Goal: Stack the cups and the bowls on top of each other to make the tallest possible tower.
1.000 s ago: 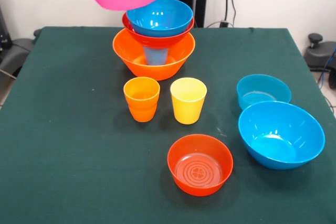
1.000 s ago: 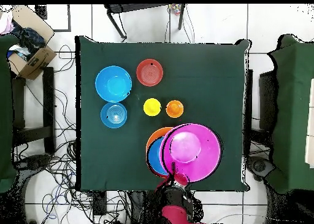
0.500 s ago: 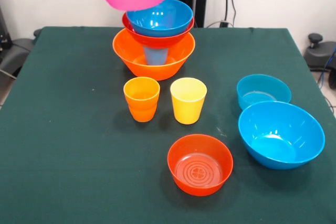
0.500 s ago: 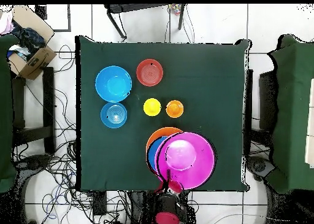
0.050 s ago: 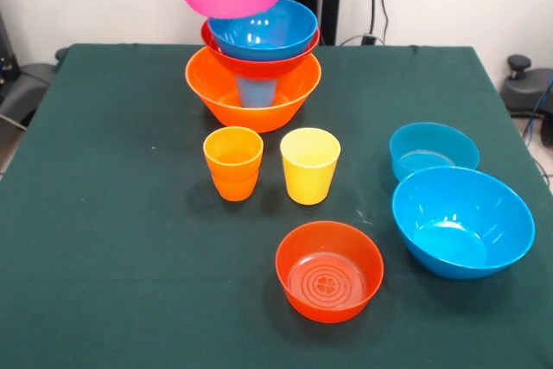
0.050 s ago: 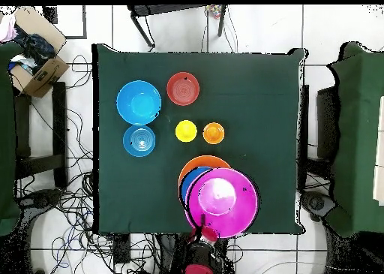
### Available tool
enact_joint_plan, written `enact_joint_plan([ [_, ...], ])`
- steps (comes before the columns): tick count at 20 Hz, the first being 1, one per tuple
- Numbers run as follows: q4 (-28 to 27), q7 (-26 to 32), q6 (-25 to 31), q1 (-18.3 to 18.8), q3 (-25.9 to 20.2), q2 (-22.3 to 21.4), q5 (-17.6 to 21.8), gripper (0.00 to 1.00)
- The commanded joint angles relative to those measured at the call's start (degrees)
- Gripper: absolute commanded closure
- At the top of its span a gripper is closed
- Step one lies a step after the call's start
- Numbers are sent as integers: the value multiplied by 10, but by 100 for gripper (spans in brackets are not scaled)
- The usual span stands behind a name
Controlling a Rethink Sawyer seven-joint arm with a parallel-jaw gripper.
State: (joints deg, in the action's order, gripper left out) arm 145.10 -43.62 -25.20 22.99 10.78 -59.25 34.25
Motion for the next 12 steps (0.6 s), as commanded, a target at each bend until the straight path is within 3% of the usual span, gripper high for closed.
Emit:
enact_joint_plan([
  [1, -66, -99, -28, -39, 29, 31, -26, 100],
  [12, -78, -126, -38, -61, 41, 38, -38, 100],
])
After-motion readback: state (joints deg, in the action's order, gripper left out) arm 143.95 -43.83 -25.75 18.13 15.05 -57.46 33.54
